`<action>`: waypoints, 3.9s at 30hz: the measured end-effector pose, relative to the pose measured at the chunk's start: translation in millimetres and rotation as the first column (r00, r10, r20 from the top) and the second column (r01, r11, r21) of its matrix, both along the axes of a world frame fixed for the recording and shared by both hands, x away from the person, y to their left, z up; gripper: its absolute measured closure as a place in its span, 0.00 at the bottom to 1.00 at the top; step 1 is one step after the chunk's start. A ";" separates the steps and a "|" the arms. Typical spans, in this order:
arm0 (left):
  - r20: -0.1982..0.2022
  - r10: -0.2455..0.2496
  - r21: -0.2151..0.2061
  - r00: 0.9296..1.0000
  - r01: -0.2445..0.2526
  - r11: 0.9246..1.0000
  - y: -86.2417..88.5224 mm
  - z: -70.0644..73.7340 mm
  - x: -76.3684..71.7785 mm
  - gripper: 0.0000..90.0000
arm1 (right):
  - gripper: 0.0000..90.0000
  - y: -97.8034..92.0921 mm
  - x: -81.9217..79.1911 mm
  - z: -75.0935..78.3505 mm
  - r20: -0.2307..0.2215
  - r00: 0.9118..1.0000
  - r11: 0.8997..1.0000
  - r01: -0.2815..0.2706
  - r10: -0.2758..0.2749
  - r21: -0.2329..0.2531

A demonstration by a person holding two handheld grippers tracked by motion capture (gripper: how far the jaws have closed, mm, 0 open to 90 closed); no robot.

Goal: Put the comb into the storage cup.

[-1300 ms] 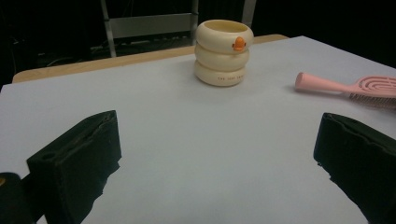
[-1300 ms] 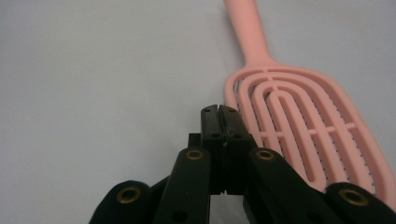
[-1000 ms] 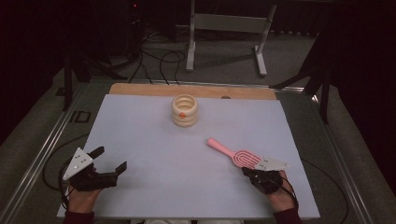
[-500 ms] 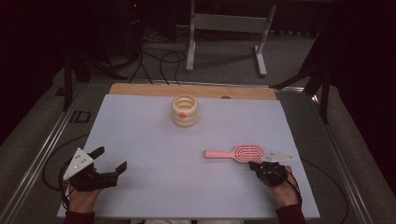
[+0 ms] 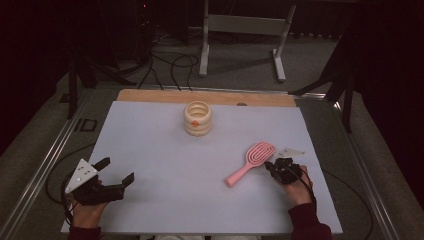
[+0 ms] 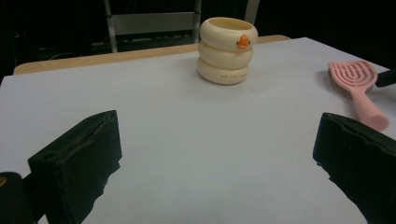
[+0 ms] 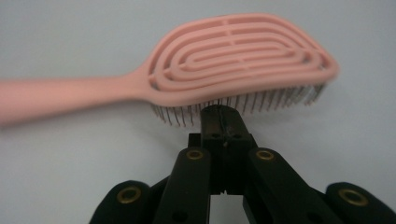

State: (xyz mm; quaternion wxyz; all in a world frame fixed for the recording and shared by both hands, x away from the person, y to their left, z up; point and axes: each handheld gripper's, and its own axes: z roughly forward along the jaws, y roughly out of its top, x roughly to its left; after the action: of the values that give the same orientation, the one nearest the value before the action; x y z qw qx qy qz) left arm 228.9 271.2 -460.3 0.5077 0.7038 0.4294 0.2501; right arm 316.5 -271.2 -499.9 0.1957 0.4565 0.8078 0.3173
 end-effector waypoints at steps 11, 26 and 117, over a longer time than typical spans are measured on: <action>0.001 0.000 -0.005 1.000 0.000 1.000 0.6 -0.5 0.2 0.02 | 1.00 18.8 38.5 11.5 -0.022 1.000 0.997 -0.001 -0.001 -0.075; -0.005 0.001 -0.002 1.000 -0.001 1.000 1.1 -1.7 0.7 0.02 | 1.00 47.1 67.2 8.2 -0.048 0.997 0.982 -0.073 0.066 -0.174; 0.014 0.017 0.023 1.000 -0.017 1.000 -3.9 -4.0 1.4 0.00 | 0.10 -26.1 -49.8 75.7 0.261 0.964 0.987 -0.084 0.046 0.137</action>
State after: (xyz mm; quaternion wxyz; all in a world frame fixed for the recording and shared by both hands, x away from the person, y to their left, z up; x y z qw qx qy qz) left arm 230.3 267.3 -464.2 0.5002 0.7042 0.4289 0.2644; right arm 266.7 -297.4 -424.2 0.2541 0.3981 0.7647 0.4384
